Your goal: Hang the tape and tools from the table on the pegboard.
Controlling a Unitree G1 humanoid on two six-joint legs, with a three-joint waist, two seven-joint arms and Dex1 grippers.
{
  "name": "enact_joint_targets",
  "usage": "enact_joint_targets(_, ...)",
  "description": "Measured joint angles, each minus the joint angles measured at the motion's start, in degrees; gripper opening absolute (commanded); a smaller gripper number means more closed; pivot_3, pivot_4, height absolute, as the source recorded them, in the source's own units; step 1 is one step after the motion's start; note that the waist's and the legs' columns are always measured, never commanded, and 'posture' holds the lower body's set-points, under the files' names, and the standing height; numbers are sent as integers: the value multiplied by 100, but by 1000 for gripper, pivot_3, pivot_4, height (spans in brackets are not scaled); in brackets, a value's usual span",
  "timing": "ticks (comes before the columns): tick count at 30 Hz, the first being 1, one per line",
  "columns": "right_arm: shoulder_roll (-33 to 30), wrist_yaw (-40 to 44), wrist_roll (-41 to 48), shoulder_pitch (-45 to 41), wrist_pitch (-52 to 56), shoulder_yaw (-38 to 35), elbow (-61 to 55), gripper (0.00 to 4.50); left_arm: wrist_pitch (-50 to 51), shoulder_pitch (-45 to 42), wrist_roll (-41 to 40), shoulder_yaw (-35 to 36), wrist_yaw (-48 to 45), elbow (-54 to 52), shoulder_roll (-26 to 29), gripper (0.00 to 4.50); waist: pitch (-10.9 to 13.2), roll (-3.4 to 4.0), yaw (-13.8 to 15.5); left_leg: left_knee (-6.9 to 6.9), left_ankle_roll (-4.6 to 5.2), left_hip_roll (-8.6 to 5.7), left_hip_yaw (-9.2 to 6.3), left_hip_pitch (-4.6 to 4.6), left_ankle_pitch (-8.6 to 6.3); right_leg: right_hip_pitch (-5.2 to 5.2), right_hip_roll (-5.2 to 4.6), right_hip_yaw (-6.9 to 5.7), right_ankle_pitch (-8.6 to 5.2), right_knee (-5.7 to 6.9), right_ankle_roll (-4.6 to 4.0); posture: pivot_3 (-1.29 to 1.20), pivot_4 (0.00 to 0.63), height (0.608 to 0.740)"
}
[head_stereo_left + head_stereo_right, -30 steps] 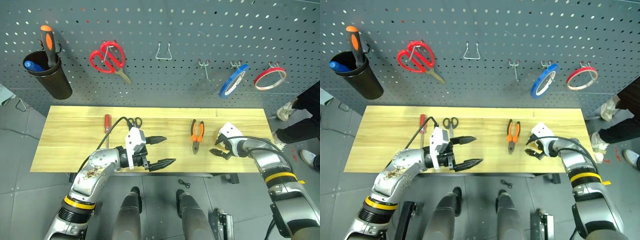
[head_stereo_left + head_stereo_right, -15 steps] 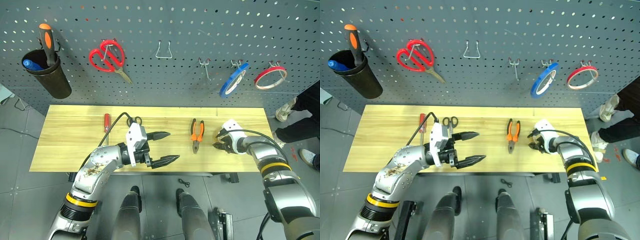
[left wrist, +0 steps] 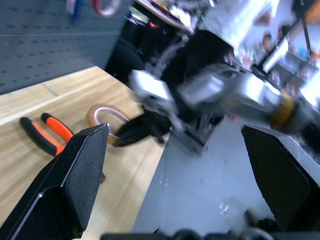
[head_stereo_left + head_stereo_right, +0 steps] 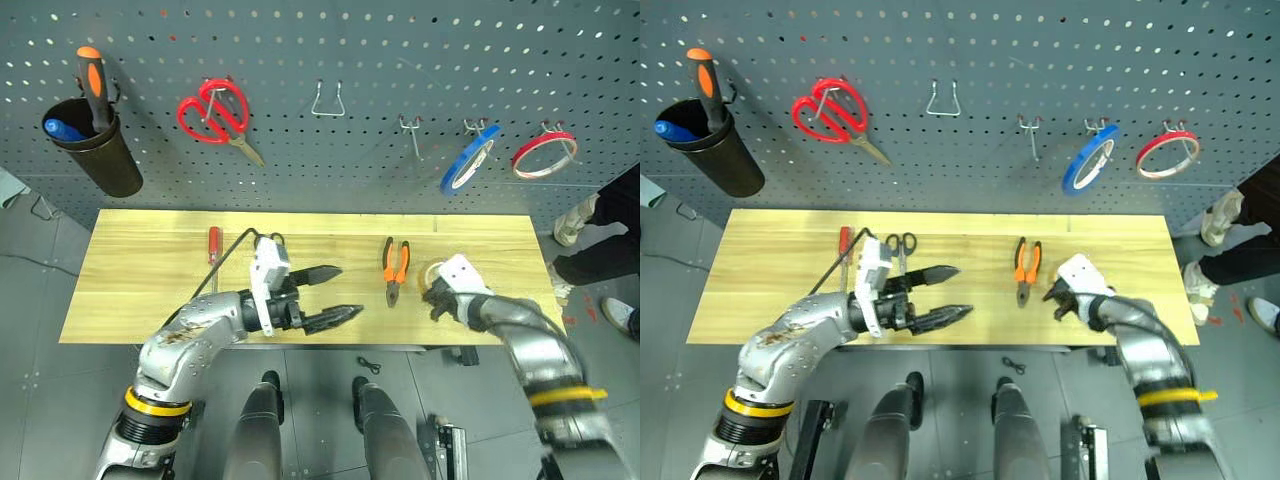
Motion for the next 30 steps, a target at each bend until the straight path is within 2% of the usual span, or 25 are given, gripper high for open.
enact_joint_targets(3,5,-645,-667,490,-242,64,-1313,231,303,-6,-600,434,560,-17,-333,4500,-33,-11,1,1,-30,-4,0,0,18,4,-3,1,6,-7,5,76,302,740)
enact_joint_targets(7,43,-1426,-1677,551,-1197,563,-1705,231,561,151,-1304,715,1093,-291,-562,4500,-81,-49,-10,0,-38,-4,0,0,24,6,-3,1,25,-18,2,89,278,740)
enact_joint_targets(12,207,-1998,-2247,-591,-1972,746,-945,231,617,187,-1926,1099,1635,-333,-799,4500,-117,-63,3,-2,-42,-4,0,0,50,9,-2,-1,57,-26,-3,101,266,740)
enact_joint_targets(16,340,-2084,-2233,-1256,-2316,717,-297,231,607,57,-2212,1315,1806,-332,-798,4500,-160,-79,38,-5,-39,-4,-10,0,53,22,-1,-11,65,-34,-14,123,252,740)
enact_joint_targets(25,439,-1615,-1556,-1769,-2629,689,990,231,559,-104,-2225,1324,1853,-243,-637,4500,-167,-86,146,-8,-38,-4,-11,-2,54,28,-2,-15,87,-46,-43,155,234,740)
enact_joint_targets(27,473,-1508,-1406,-1822,-2599,631,1127,1272,559,-89,-2236,1324,1854,-244,-608,4500,-177,-86,150,-8,-38,-3,-13,-2,54,28,-1,-18,88,-43,-44,155,234,740)
enact_joint_targets(28,491,-1463,-1355,-1829,-2576,604,1139,1497,558,-79,-2254,1326,1860,-244,-600,4500,-185,-84,151,-9,-38,-3,-14,-1,54,28,-1,-19,88,-43,-44,155,234,740)
enact_joint_targets(30,494,-1404,-1257,-1832,-2570,598,1191,2247,541,-68,-2311,1328,1889,-244,-601,4500,-213,-85,156,-9,-38,-3,-15,-2,54,28,-1,-20,88,-44,-44,156,235,740)
